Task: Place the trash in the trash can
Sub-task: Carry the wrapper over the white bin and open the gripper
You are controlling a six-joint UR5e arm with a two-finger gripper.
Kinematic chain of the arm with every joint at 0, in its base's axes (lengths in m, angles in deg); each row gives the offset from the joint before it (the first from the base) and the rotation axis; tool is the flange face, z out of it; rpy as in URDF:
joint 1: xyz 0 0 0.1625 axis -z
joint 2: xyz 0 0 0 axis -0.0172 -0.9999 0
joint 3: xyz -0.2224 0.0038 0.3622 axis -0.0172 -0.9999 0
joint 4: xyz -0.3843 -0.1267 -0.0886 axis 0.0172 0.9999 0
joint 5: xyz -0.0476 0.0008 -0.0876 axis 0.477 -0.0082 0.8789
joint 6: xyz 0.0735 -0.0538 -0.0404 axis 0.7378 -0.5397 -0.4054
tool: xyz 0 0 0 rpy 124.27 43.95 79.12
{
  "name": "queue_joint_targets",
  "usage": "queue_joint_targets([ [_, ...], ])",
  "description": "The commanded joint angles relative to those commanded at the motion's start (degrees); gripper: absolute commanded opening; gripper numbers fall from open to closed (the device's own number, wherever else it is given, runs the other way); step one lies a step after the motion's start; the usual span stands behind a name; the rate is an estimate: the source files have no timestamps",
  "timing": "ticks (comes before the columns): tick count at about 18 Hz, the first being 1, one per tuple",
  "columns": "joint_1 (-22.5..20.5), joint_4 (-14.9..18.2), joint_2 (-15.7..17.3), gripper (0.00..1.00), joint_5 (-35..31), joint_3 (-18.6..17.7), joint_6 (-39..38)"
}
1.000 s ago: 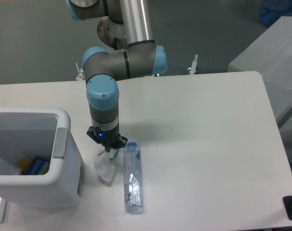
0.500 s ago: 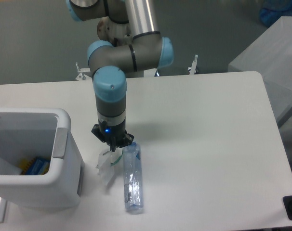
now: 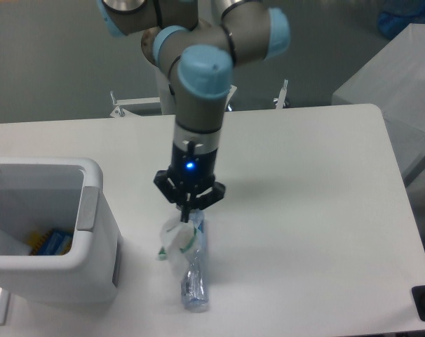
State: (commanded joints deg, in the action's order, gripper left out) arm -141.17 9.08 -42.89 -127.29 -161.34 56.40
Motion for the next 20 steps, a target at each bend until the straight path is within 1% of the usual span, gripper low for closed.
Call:
queue_joint_targets([
  [2,-0.4,0.0,0.0,0.00,1.8,3.5,-5.2],
  [4,-0.2,0.0,0.0,0.00,3.5,6.0,-9.0],
  [5,0.0,-0.1,0.1,0.00,4.5,6.5,-10.5],
  [7,0.2,-0.2,2.6,0.00,5.9,6.5,-13.0],
  [11,1.1,0.1,8.2,0.00,10.5,5.2,-14.2],
  [12,2.1,0.3,9.2,0.00,11.8,4.6,-14.2],
  [14,4.6,-0.1,11.2,0.00,12.7,2.1,-14.0],
  [15,5.6,-0.3,11.6,0.00,12.8,1.3,-13.9],
  [17,8.8,-0.4,11.5,0.00,12.8,1.0,-14.0],
  [20,11.3,-0.4,11.3,0.00,12.8,-0.5,-13.4],
])
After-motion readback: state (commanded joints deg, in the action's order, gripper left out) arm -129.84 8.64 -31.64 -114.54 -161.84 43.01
